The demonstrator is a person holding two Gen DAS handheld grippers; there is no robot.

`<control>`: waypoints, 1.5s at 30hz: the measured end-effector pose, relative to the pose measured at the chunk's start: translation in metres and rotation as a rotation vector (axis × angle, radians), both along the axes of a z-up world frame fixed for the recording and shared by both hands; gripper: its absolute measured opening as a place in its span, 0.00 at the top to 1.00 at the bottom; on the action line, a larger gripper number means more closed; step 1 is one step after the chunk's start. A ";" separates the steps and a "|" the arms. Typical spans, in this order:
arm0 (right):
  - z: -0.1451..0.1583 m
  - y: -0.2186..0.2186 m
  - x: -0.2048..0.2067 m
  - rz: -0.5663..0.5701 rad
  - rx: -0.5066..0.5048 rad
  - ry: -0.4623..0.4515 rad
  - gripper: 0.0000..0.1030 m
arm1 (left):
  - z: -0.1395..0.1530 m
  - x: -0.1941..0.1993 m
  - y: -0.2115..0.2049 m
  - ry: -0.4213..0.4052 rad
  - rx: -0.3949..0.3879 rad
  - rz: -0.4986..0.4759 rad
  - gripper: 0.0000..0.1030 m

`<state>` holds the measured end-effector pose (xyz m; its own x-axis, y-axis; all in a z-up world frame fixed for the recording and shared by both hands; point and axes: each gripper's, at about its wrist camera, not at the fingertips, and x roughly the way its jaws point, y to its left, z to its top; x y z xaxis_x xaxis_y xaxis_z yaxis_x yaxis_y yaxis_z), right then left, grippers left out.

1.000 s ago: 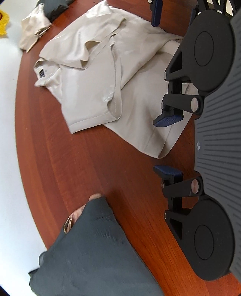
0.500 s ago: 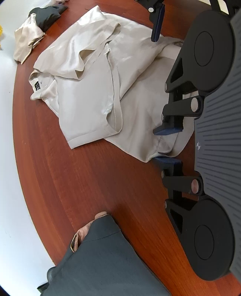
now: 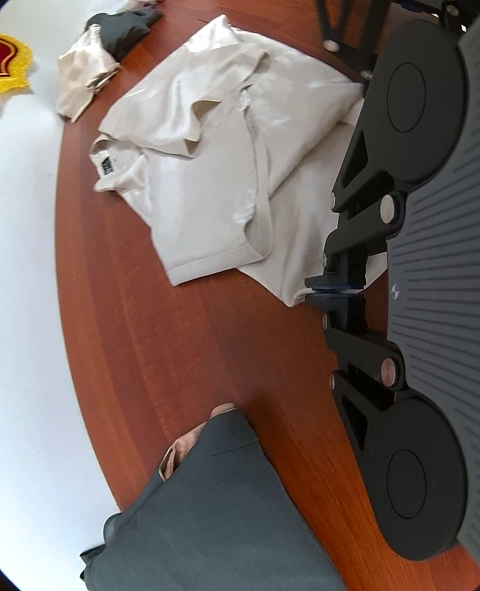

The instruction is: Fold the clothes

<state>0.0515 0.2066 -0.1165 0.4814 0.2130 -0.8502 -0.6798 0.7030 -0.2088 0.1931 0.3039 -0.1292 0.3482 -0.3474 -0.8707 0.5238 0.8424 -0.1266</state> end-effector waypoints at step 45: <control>0.004 -0.404 0.061 -0.645 0.499 0.117 0.86 | 0.052 0.048 -0.383 -0.062 -0.161 0.071 0.98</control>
<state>0.1125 -0.1970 -0.1124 0.5529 0.2911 -0.7807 -0.1084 0.9542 0.2789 0.2415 -0.0790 -0.0771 0.4280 -0.4534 -0.7818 0.4746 0.8489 -0.2325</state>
